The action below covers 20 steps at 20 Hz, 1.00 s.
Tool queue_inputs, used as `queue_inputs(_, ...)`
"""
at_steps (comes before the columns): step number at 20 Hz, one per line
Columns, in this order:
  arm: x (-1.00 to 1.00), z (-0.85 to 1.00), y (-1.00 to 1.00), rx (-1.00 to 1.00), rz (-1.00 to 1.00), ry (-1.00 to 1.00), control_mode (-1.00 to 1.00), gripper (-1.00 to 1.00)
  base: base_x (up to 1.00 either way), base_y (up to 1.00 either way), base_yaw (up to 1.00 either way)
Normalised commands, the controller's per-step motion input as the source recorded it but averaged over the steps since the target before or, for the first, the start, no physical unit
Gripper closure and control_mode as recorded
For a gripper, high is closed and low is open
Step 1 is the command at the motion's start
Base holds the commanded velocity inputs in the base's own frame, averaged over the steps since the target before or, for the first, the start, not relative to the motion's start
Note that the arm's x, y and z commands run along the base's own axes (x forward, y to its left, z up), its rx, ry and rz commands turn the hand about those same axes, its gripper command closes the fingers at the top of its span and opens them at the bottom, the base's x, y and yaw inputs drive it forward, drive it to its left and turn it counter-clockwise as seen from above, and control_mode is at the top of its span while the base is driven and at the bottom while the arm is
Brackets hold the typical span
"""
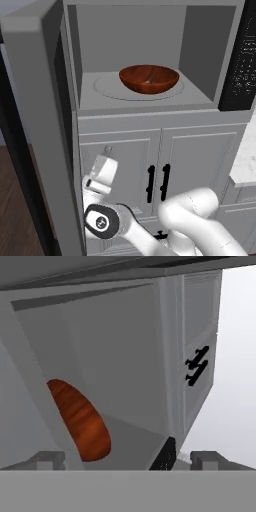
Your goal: Pick the mushroom from the sink and place it in the bowl. Then pick the bowl and place it in the microwave. Then close the microwave door and press the start button.
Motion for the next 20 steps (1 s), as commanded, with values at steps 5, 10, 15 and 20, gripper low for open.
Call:
queue_inputs(5, 0.00, -0.26, 1.00, -0.06, -0.20, 0.00, -1.00, -1.00, 0.00, 0.00, 0.00)
queue_inputs(10, 0.00, -0.37, 0.78, -0.04, -0.20, 0.00, -1.00, -1.00, 0.00, 0.00, 0.00)
queue_inputs(15, 0.00, -0.22, 0.66, -0.01, -0.20, 0.00, -1.00, -1.00, 0.00, 0.00, 0.00)
queue_inputs(20, -0.47, 0.30, 0.31, 0.00, -0.29, -0.02, -1.00, -1.00, 0.00, 0.00, 0.00)
